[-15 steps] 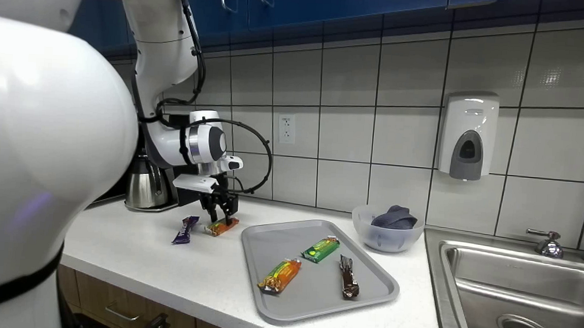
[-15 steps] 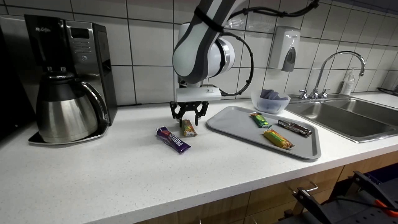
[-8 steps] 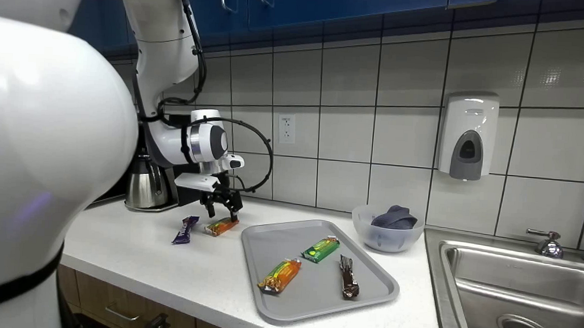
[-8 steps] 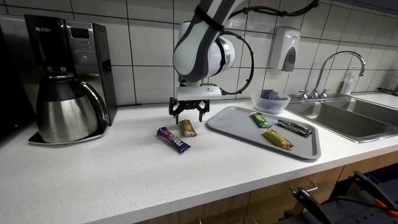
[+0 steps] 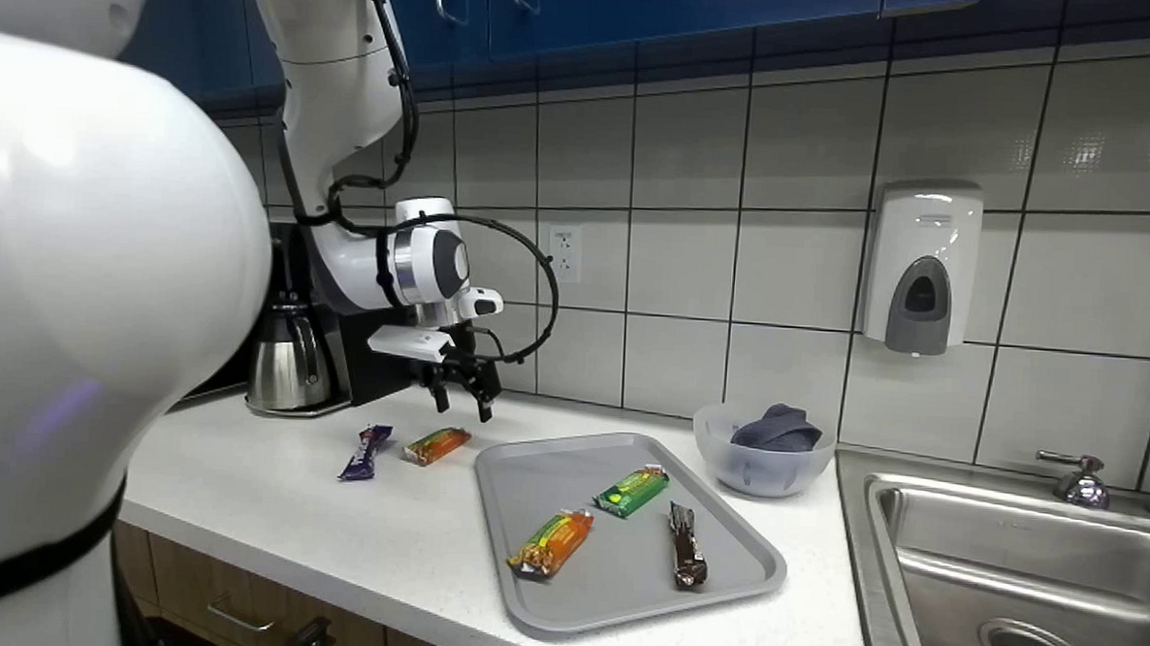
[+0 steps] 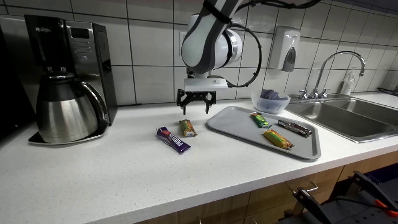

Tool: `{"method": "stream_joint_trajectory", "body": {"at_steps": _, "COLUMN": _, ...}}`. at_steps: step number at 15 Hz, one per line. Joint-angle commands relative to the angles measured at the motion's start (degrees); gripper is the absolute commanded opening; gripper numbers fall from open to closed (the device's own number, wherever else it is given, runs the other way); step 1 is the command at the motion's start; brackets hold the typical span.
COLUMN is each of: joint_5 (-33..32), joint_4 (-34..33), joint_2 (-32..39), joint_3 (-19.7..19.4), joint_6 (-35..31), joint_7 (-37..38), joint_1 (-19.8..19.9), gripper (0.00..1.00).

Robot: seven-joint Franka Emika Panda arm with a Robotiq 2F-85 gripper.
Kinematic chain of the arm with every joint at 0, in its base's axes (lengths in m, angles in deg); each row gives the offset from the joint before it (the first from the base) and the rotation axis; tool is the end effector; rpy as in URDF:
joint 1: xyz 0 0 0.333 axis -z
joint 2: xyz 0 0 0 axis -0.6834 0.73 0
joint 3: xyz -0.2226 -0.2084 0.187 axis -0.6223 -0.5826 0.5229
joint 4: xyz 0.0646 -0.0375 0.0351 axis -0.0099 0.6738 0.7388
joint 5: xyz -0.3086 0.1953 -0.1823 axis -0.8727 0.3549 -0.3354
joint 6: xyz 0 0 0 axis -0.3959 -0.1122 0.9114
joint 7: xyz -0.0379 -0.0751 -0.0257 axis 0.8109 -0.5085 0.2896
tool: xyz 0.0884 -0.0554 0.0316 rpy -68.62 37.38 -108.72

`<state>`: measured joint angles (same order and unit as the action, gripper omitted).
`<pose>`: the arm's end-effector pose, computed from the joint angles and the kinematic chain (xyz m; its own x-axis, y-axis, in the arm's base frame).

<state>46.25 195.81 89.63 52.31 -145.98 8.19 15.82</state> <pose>0.6112 0.2260 0.2197 0.9776 -0.0450 0.2055 -0.0540 -0.9978 0.0382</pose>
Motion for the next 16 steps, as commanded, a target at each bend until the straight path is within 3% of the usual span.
{"method": "stream_joint_trajectory", "body": {"at_steps": 1, "joint_5": -1.0, "joint_4": 3.4, "joint_2": -4.5, "joint_3": -0.4, "joint_6": 1.3, "joint_7": 1.4, "joint_1": 1.3, "gripper": 1.00}}
{"method": "stream_joint_trajectory", "body": {"at_steps": 16, "joint_5": -1.9, "joint_4": 13.2, "joint_2": -12.8, "joint_3": -1.0, "joint_6": 0.1, "joint_7": -0.8, "joint_1": 8.3, "gripper": 1.00}}
